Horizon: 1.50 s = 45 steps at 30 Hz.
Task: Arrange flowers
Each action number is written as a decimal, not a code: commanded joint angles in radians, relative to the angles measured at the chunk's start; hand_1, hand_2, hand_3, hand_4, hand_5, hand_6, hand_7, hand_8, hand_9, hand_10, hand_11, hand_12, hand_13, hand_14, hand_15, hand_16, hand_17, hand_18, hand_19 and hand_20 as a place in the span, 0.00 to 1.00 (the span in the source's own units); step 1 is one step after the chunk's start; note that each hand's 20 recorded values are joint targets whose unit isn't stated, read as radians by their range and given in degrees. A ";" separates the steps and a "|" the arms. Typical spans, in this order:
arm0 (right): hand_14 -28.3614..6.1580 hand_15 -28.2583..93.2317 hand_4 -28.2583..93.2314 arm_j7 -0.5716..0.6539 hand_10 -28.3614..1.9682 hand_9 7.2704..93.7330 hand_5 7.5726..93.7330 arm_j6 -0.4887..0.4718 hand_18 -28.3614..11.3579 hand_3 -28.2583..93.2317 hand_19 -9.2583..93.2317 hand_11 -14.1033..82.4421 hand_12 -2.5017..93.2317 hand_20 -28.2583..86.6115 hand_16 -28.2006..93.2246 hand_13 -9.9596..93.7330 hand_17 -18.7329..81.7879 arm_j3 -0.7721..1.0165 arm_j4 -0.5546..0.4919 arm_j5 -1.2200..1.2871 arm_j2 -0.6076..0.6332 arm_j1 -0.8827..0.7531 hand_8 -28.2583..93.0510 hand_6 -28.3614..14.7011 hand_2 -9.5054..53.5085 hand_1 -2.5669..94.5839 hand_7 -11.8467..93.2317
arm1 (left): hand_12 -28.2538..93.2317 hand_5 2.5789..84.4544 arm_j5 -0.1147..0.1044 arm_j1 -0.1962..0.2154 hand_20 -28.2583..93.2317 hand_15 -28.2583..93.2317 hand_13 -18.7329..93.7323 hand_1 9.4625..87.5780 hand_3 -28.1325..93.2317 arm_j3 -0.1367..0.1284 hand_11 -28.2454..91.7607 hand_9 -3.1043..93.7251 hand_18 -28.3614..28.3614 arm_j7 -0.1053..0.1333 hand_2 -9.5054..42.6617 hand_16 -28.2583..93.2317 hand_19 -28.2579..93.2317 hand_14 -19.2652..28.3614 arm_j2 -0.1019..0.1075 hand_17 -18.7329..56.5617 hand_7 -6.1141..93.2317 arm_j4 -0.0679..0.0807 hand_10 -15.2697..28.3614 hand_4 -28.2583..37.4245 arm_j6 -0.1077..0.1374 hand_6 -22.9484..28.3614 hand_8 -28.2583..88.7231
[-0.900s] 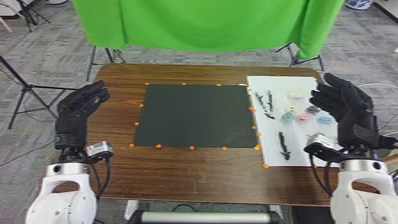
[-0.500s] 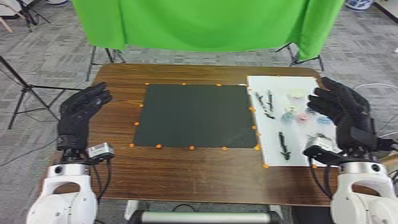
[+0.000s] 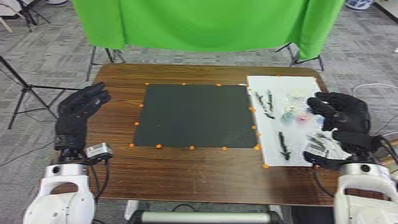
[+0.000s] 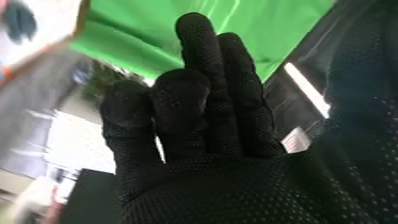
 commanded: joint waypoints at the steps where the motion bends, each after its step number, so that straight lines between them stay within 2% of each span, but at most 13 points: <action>1: 0.53 0.85 0.02 0.220 0.44 0.63 0.52 -0.114 0.20 0.80 1.00 0.40 0.29 0.79 0.54 0.78 0.64 0.062 -0.075 -0.290 0.053 -0.105 0.15 0.63 0.00 0.34 0.35 | 0.32 0.58 0.025 -0.001 0.45 0.48 0.51 0.32 0.77 0.006 0.41 0.54 0.76 -0.004 0.03 0.22 0.44 0.77 0.011 0.36 0.23 -0.005 0.66 0.16 -0.013 0.51 0.17; 6: 0.61 0.84 0.02 0.338 0.48 0.70 0.58 -0.195 0.26 0.79 1.00 0.39 0.28 0.81 0.53 0.84 0.72 0.017 -0.074 -0.467 0.086 -0.092 0.15 0.65 0.00 0.37 0.34 | 0.32 0.58 0.019 0.004 0.45 0.48 0.51 0.32 0.77 -0.003 0.41 0.54 0.76 -0.008 0.03 0.22 0.44 0.77 0.031 0.36 0.23 -0.009 0.66 0.17 -0.011 0.51 0.17; 9: 0.66 0.82 0.02 0.422 0.50 0.75 0.64 -0.302 0.28 0.79 1.00 0.38 0.28 0.81 0.53 0.88 0.75 -0.030 -0.064 -0.600 0.100 -0.057 0.15 0.64 0.00 0.39 0.33 | 0.32 0.58 0.015 0.003 0.45 0.48 0.51 0.32 0.77 -0.003 0.41 0.54 0.76 -0.005 0.03 0.22 0.44 0.77 0.034 0.36 0.23 -0.009 0.66 0.17 -0.010 0.51 0.17; 11: 0.68 0.82 0.02 0.473 0.53 0.76 0.66 -0.356 0.29 0.79 1.00 0.39 0.28 0.82 0.53 0.89 0.77 -0.074 -0.054 -0.594 0.105 -0.002 0.15 0.64 0.00 0.39 0.33 | 0.32 0.58 0.016 -0.001 0.45 0.48 0.51 0.33 0.77 -0.001 0.41 0.54 0.76 -0.005 0.03 0.22 0.44 0.77 0.035 0.36 0.23 -0.008 0.66 0.16 -0.010 0.51 0.17; 19: 0.73 0.80 0.01 0.528 0.53 0.84 0.74 -0.504 0.33 0.78 1.00 0.42 0.29 0.82 0.54 0.93 0.81 -0.130 -0.037 -0.632 0.118 0.053 0.16 0.62 0.00 0.43 0.32 | 0.32 0.58 0.012 0.009 0.45 0.48 0.51 0.32 0.77 -0.001 0.41 0.54 0.76 -0.004 0.03 0.22 0.44 0.77 0.037 0.36 0.23 -0.010 0.66 0.17 -0.008 0.51 0.17; 25: 0.75 0.80 0.00 0.561 0.52 0.85 0.75 -0.635 0.34 0.79 1.00 0.42 0.29 0.81 0.55 0.94 0.82 -0.161 -0.037 -0.651 0.126 0.072 0.17 0.61 0.00 0.43 0.31 | 0.32 0.58 0.010 0.023 0.45 0.48 0.51 0.32 0.77 -0.008 0.41 0.54 0.76 -0.007 0.03 0.22 0.44 0.77 0.036 0.36 0.23 -0.017 0.66 0.17 -0.001 0.51 0.17; 26: 0.75 0.80 0.00 0.572 0.52 0.85 0.75 -0.651 0.34 0.78 1.00 0.42 0.29 0.81 0.55 0.94 0.82 -0.170 -0.037 -0.648 0.125 0.073 0.17 0.61 0.00 0.43 0.31 | 0.32 0.58 0.009 0.019 0.45 0.48 0.51 0.32 0.77 -0.007 0.41 0.54 0.76 -0.007 0.03 0.22 0.44 0.77 0.036 0.36 0.23 -0.014 0.66 0.17 -0.005 0.51 0.17; 27: 0.75 0.79 0.00 0.573 0.52 0.85 0.75 -0.660 0.34 0.78 1.00 0.42 0.29 0.81 0.55 0.94 0.82 -0.180 -0.032 -0.645 0.126 0.077 0.17 0.61 0.00 0.43 0.31 | 0.32 0.58 0.008 0.026 0.45 0.48 0.51 0.32 0.77 -0.008 0.41 0.54 0.76 -0.009 0.03 0.22 0.44 0.77 0.034 0.36 0.24 -0.018 0.66 0.17 -0.002 0.51 0.17; 28: 0.75 0.79 0.00 0.578 0.52 0.85 0.75 -0.663 0.34 0.78 1.00 0.42 0.29 0.81 0.55 0.94 0.82 -0.191 -0.025 -0.648 0.125 0.080 0.17 0.61 0.00 0.43 0.31 | 0.32 0.58 0.007 0.021 0.45 0.48 0.51 0.32 0.77 -0.007 0.41 0.54 0.76 -0.010 0.03 0.22 0.44 0.77 0.034 0.36 0.24 -0.014 0.66 0.17 -0.005 0.51 0.17; 34: 0.77 0.78 0.01 0.598 0.50 0.86 0.75 -0.665 0.36 0.78 1.00 0.41 0.29 0.81 0.56 0.94 0.82 -0.259 0.035 -0.650 0.112 0.121 0.17 0.60 0.00 0.44 0.31 | 0.32 0.58 0.007 0.026 0.45 0.48 0.51 0.32 0.77 -0.002 0.41 0.54 0.76 -0.016 0.03 0.22 0.44 0.77 0.032 0.36 0.23 -0.016 0.66 0.17 -0.006 0.51 0.17; 44: 0.78 0.78 0.02 0.618 0.50 0.86 0.75 -0.688 0.36 0.77 1.00 0.41 0.29 0.80 0.56 0.95 0.83 -0.281 0.077 -0.635 0.109 0.169 0.17 0.59 0.00 0.44 0.30 | 0.32 0.58 0.006 0.032 0.45 0.48 0.51 0.32 0.77 0.002 0.41 0.54 0.76 -0.019 0.03 0.22 0.44 0.77 0.027 0.36 0.23 -0.019 0.66 0.17 -0.004 0.51 0.17; 45: 0.78 0.77 0.02 0.625 0.50 0.86 0.75 -0.687 0.36 0.77 1.00 0.41 0.29 0.80 0.56 0.95 0.83 -0.279 0.075 -0.634 0.108 0.169 0.17 0.59 0.00 0.44 0.30 | 0.32 0.58 0.005 0.025 0.45 0.48 0.51 0.32 0.77 0.003 0.41 0.54 0.76 -0.020 0.03 0.22 0.44 0.77 0.028 0.36 0.23 -0.015 0.66 0.17 -0.008 0.51 0.17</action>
